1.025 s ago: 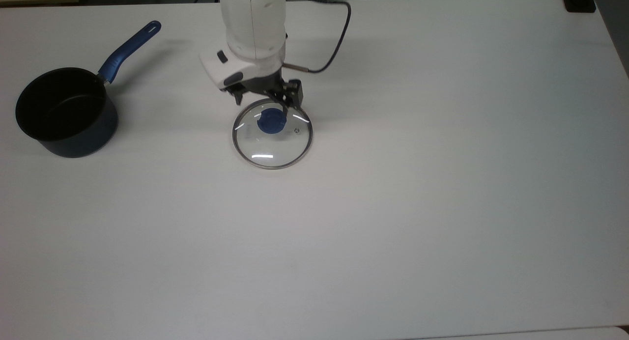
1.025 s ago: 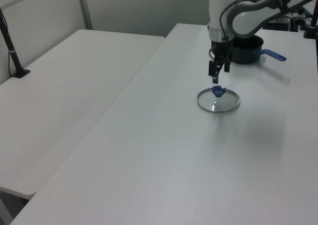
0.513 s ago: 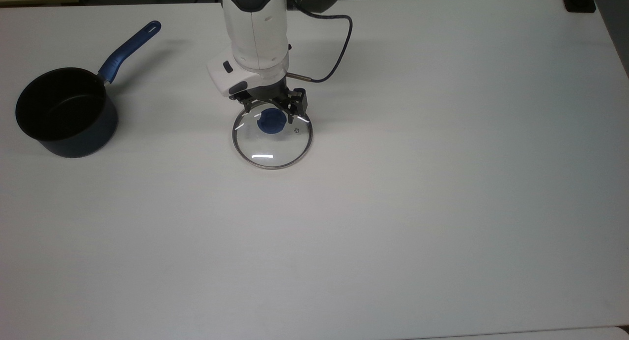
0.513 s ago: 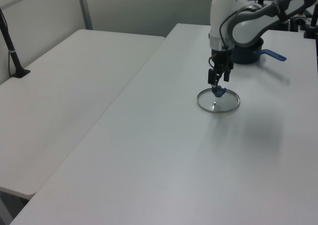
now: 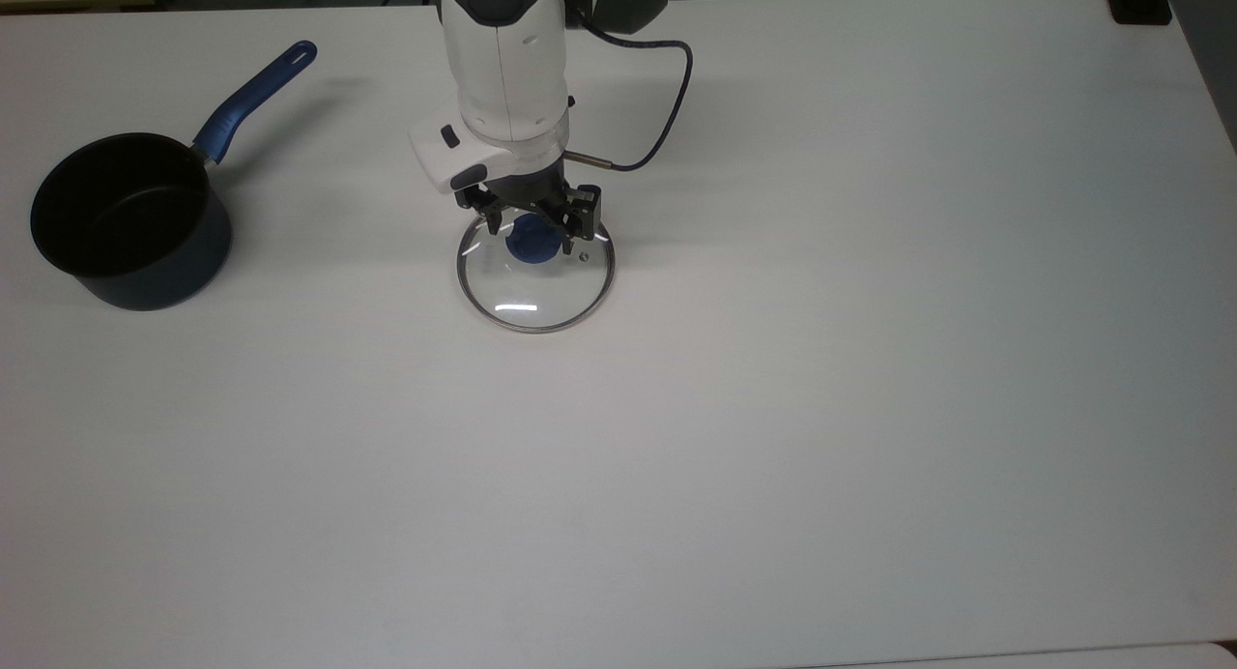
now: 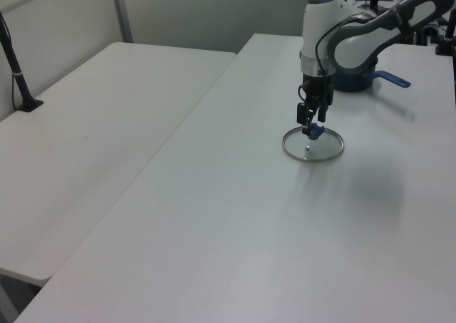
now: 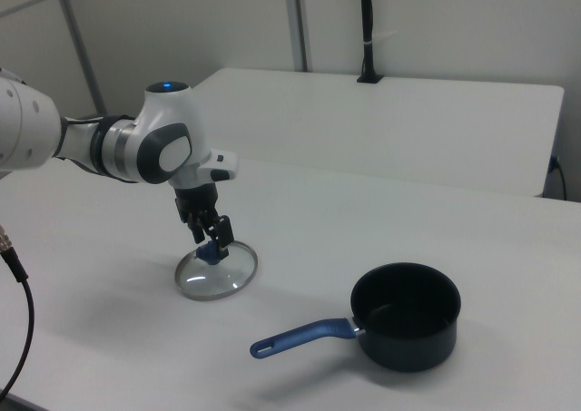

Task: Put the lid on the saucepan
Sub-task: 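Close the gripper on the blue knob of the glass lid, then lift the lid and carry it over the black saucepan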

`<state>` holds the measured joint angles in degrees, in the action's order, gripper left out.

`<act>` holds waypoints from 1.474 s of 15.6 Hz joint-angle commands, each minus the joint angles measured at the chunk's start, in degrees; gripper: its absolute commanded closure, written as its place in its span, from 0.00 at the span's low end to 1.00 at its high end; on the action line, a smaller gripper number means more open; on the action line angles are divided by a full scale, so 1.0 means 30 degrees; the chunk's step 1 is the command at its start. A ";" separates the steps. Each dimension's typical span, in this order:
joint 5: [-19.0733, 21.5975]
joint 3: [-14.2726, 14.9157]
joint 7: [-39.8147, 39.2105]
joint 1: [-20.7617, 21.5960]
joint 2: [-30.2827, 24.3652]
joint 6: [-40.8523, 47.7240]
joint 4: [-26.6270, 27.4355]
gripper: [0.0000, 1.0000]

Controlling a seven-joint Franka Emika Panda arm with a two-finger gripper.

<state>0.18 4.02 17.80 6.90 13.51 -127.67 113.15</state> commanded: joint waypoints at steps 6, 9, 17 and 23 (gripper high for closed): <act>0.0409 -0.0020 0.0540 0.0131 0.0244 -0.0921 0.0398 0.31; 0.0409 -0.0020 0.0510 0.0131 0.0157 -0.0833 0.0398 0.47; -0.0059 0.0331 -0.0218 -0.1093 -0.0314 0.5778 -0.4893 0.54; -0.0060 0.0944 -0.4931 -0.4669 0.0125 0.7575 -0.8301 0.54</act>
<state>-0.08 5.45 9.45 -3.54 12.51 -106.68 91.69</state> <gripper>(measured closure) 0.396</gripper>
